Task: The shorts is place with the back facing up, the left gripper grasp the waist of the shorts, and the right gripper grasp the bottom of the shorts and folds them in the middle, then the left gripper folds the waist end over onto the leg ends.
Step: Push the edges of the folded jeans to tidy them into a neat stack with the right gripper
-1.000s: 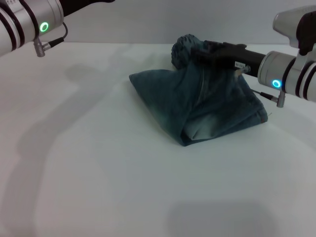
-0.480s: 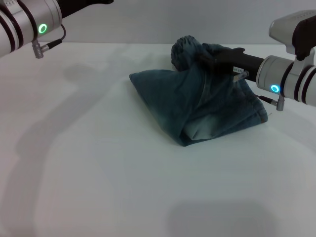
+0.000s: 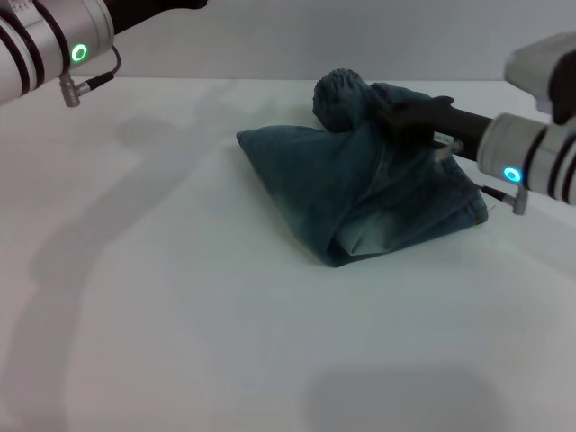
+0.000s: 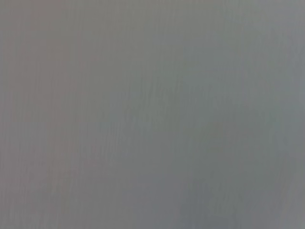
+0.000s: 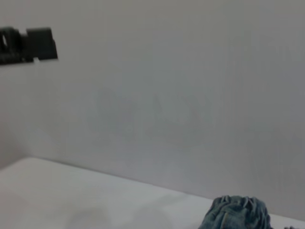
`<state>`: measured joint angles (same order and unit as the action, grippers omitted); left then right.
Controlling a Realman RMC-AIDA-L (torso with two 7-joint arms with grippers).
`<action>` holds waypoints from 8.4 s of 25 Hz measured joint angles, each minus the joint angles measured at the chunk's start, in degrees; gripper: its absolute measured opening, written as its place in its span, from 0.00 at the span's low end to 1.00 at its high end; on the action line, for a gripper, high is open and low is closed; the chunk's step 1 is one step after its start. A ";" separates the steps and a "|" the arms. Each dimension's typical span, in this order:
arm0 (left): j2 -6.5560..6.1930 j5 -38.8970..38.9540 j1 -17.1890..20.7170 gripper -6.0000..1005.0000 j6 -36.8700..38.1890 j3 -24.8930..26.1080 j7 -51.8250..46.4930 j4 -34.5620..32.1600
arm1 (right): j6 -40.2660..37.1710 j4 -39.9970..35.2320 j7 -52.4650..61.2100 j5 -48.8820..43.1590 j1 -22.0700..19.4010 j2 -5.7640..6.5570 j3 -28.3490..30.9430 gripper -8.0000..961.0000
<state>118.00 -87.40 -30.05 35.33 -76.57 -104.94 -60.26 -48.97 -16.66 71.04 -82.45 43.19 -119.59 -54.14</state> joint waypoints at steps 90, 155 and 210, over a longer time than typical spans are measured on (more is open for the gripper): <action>-0.05 0.22 -3.69 0.81 0.01 0.54 1.50 5.77 | -14.53 7.88 -35.95 27.51 -26.32 0.59 0.52 0.05; 0.04 0.22 -3.66 0.81 0.53 0.25 1.50 5.75 | -10.64 9.54 -37.22 25.95 -13.35 0.44 7.13 0.60; -0.05 0.22 -3.04 0.81 1.67 0.26 0.88 5.95 | -35.03 8.70 -43.28 17.04 -34.99 0.85 10.85 0.60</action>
<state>117.94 -87.18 -33.09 37.00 -76.31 -104.06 -54.31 -84.00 -7.96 27.76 -65.41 8.20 -118.74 -43.28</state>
